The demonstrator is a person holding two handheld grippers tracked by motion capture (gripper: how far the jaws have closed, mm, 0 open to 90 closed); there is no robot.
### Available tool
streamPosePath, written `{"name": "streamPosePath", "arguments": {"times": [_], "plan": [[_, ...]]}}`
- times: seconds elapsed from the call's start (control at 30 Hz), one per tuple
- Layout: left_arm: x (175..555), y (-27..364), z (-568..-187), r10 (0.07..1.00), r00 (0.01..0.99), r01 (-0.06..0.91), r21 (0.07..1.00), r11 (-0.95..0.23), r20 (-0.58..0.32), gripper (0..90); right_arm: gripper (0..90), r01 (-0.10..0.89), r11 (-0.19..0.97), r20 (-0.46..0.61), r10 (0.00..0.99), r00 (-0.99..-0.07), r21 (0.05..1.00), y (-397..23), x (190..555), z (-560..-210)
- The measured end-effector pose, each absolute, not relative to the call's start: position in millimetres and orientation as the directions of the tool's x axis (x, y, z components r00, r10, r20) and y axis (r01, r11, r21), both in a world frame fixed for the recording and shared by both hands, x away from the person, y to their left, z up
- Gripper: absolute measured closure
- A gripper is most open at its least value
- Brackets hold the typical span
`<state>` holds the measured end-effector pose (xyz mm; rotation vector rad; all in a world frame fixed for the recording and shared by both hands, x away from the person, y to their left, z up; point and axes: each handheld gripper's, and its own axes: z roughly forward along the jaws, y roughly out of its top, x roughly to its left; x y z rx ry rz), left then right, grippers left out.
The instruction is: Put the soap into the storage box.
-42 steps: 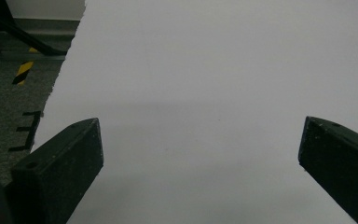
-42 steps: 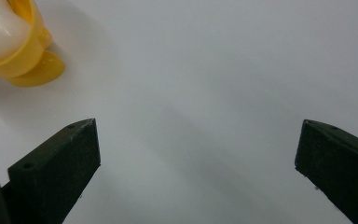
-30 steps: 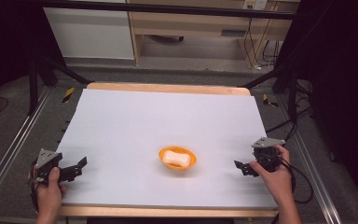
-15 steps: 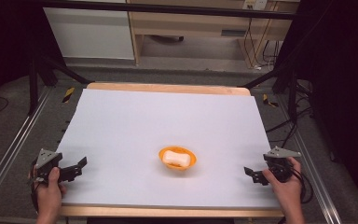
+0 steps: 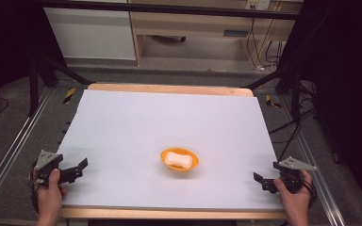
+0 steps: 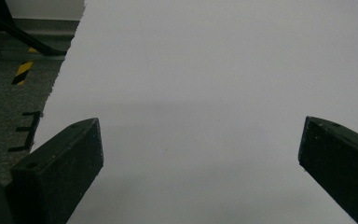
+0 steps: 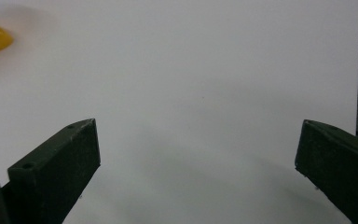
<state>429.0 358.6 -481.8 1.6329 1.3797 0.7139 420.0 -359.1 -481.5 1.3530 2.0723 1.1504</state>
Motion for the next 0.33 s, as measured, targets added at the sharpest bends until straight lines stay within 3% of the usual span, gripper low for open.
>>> {"name": "streamPosePath", "arguments": {"times": [0.33], "plan": [[429.6,358.5,-481.7,0.968,0.231,0.478,0.878,-0.029,-0.093,0.0,0.6,0.523,0.158,0.094,0.901,-0.424,0.837,-361.7,416.2,-483.2]]}}
